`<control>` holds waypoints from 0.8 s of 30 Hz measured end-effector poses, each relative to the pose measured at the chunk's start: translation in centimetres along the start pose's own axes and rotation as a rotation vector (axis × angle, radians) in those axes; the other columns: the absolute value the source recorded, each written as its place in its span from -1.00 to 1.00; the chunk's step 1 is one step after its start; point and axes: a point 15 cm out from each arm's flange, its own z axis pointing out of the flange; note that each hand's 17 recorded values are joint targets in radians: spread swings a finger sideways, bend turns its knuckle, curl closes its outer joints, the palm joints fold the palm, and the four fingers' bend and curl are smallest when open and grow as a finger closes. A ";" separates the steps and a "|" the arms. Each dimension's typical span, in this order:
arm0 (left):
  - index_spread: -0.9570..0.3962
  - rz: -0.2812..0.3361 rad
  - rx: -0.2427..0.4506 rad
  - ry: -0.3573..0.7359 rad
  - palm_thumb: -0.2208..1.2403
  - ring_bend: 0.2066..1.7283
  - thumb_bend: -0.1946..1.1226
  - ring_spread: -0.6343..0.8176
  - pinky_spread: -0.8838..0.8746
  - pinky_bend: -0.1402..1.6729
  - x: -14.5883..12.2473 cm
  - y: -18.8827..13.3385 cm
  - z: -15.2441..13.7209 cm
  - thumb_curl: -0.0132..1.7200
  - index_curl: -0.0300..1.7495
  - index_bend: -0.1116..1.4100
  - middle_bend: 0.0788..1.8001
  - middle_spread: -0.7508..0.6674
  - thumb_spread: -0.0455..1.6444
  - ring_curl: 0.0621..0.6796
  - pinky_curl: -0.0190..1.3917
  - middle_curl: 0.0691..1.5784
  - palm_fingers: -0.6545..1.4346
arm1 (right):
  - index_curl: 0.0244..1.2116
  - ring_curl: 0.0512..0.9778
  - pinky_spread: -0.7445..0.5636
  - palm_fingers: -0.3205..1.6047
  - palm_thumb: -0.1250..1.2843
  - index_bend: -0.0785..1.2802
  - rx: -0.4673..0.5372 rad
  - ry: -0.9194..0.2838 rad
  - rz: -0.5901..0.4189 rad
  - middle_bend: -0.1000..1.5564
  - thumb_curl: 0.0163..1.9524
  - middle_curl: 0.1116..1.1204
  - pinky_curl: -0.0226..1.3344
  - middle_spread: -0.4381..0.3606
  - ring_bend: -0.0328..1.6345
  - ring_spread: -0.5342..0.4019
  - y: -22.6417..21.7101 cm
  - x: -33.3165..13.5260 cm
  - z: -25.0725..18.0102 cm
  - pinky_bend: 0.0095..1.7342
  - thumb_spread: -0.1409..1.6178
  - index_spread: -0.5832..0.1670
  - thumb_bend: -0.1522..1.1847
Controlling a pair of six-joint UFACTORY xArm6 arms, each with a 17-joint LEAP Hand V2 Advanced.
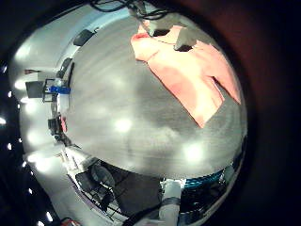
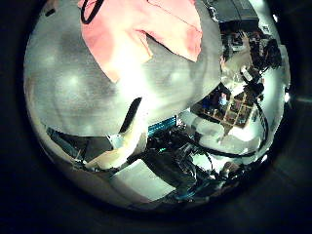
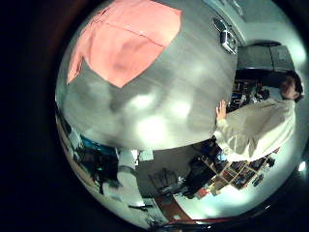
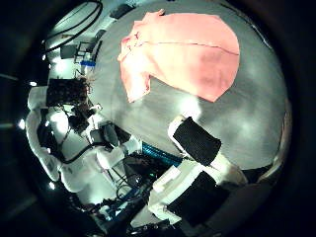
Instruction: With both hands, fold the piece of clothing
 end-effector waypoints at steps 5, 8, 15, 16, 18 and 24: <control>0.40 0.001 0.010 0.001 -0.24 -0.41 -0.74 0.31 0.36 -0.44 0.1 0.9 0.0 -0.63 -0.59 -0.64 -0.86 0.34 0.38 -0.52 -0.44 -0.60 -0.21 | -0.55 -0.53 0.66 -0.38 0.00 -0.64 0.008 -0.001 -0.004 -0.62 -0.65 -0.48 -0.53 -0.04 -0.50 0.27 -0.1 -0.2 -0.1 -0.68 0.65 -0.42 -0.79; 0.40 0.005 0.016 0.009 -0.23 -0.41 -0.74 0.31 0.36 -0.44 0.4 1.0 0.6 -0.63 -0.59 -0.63 -0.86 0.34 0.38 -0.53 -0.44 -0.59 -0.21 | -0.55 -0.54 0.66 -0.38 0.00 -0.64 0.008 0.002 -0.009 -0.62 -0.65 -0.48 -0.54 -0.03 -0.51 0.28 0.0 -0.2 -0.1 -0.68 0.66 -0.42 -0.79; 0.40 0.043 -0.006 0.007 -0.23 -0.42 -0.74 0.31 0.36 -0.44 0.5 0.9 2.9 -0.63 -0.59 -0.63 -0.86 0.34 0.38 -0.54 -0.45 -0.59 -0.20 | -0.55 -0.54 0.65 -0.38 0.00 -0.64 0.014 -0.006 -0.010 -0.62 -0.65 -0.48 -0.54 0.02 -0.51 0.28 0.3 -0.6 -0.5 -0.68 0.66 -0.42 -0.79; 0.40 0.054 -0.008 0.005 -0.23 -0.42 -0.74 0.31 0.36 -0.45 0.4 0.5 3.4 -0.63 -0.59 -0.63 -0.86 0.34 0.38 -0.54 -0.45 -0.59 -0.20 | -0.55 -0.54 0.65 -0.38 0.00 -0.64 0.013 -0.007 -0.006 -0.62 -0.65 -0.48 -0.54 0.02 -0.51 0.28 0.2 -0.6 -0.4 -0.68 0.66 -0.42 -0.79; 0.40 0.074 -0.009 0.000 -0.23 -0.42 -0.74 0.31 0.36 -0.45 -0.1 -0.5 4.6 -0.63 -0.59 -0.63 -0.86 0.34 0.38 -0.54 -0.45 -0.59 -0.20 | -0.55 -0.54 0.65 -0.38 0.00 -0.64 0.009 -0.011 -0.001 -0.62 -0.65 -0.48 -0.54 -0.02 -0.51 0.28 0.2 -0.7 -0.2 -0.68 0.66 -0.42 -0.79; 0.50 0.107 -0.063 -0.021 -0.38 -0.37 -0.78 0.39 0.38 -0.37 -1.7 -4.1 9.9 -0.64 -0.64 -0.69 -0.88 0.45 0.24 -0.48 -0.42 -0.61 -0.34 | -0.55 -0.54 0.65 -0.39 0.00 -0.65 -0.012 -0.037 0.040 -0.63 -0.65 -0.49 -0.54 -0.17 -0.50 0.28 0.4 -1.2 0.8 -0.67 0.66 -0.39 -0.79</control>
